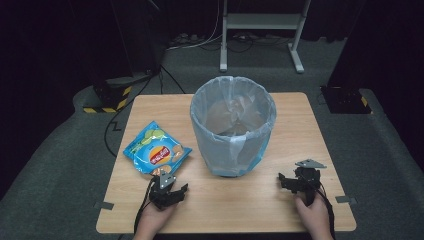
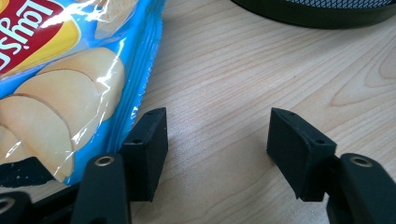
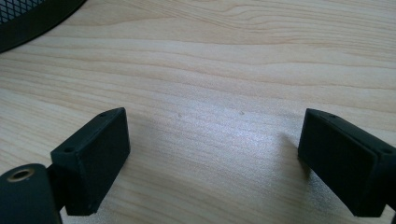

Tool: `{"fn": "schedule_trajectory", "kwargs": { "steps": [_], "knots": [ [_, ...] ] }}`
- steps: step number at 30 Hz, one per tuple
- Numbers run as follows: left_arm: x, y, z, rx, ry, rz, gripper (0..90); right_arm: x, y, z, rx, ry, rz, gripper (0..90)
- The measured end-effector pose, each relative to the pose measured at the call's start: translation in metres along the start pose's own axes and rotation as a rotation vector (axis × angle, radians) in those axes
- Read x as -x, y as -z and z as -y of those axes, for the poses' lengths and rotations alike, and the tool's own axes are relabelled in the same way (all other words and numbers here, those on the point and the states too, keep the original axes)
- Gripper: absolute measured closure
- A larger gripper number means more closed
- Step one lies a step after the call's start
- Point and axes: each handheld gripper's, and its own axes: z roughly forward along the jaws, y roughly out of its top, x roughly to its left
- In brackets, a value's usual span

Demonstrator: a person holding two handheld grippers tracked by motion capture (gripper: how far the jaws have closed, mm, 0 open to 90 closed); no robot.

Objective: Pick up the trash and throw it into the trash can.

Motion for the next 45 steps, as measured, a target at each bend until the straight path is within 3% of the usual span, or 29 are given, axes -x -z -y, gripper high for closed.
{"fn": "schedule_trajectory", "kwargs": {
  "steps": [8,15,20,27,33,39,42,45],
  "knots": [
    [0.001,0.001,0.0,-0.002,-0.002,0.004,38.5,-0.003,0.003,0.002,-0.001,-0.021,0.02,9.0],
    [0.001,0.001,0.001,-0.002,-0.009,0.007,38.4,-0.007,0.014,0.014,0.0,0.015,-0.024,9.8],
    [0.003,0.005,0.003,0.032,-0.03,0.0,39.0,-0.009,0.015,0.015,-0.001,0.028,-0.041,9.8],
    [0.006,0.011,0.007,0.06,-0.054,0.005,41.5,-0.011,0.015,0.015,0.006,0.024,-0.021,13.1],
    [0.003,0.02,0.011,0.12,-0.007,0.011,46.5,-0.011,0.015,0.014,0.01,0.022,-0.02,13.1],
    [0.001,0.037,0.018,0.167,-0.025,-0.055,51.5,-0.011,0.015,0.015,0.011,0.025,-0.023,14.3],
    [-0.004,0.044,0.017,0.208,-0.013,-0.077,52.1,-0.011,0.015,0.015,0.011,0.026,-0.025,14.5],
    [-0.007,0.047,0.014,0.218,-0.004,-0.09,51.1,-0.011,0.015,0.015,0.012,0.027,-0.026,14.6]
  ]
}}
